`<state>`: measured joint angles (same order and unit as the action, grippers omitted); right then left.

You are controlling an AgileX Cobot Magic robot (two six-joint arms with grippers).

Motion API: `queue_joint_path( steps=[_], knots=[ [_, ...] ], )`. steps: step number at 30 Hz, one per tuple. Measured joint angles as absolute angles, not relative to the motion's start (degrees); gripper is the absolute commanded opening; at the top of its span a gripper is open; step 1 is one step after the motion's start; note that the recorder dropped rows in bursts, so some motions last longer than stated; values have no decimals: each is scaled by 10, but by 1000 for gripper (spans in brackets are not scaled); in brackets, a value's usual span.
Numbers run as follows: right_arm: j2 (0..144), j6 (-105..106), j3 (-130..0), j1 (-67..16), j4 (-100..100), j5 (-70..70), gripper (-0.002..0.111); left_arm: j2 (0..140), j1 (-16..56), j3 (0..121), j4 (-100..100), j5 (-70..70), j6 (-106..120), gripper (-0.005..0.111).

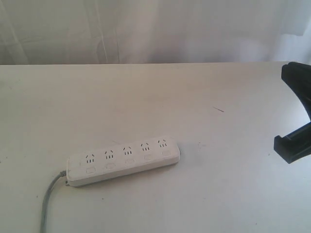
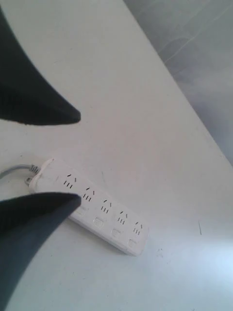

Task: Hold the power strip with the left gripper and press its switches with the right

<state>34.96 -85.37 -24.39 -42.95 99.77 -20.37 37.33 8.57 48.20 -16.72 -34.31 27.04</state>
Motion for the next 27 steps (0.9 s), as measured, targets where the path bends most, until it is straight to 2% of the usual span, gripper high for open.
queue_joint_path(
  steps=[1,12,20,27],
  knots=[
    [350,-854,-244,-429,998,-204,0,365,74,471,-177,-343,270,30],
    [349,-841,-244,-429,958,-209,0,240,55,402,-274,-331,269,30],
    [273,-507,-233,-429,664,-252,0,220,55,353,-275,-361,270,30],
    [152,-400,-165,-429,523,-263,0,211,55,352,-275,-357,280,29]
  ],
)
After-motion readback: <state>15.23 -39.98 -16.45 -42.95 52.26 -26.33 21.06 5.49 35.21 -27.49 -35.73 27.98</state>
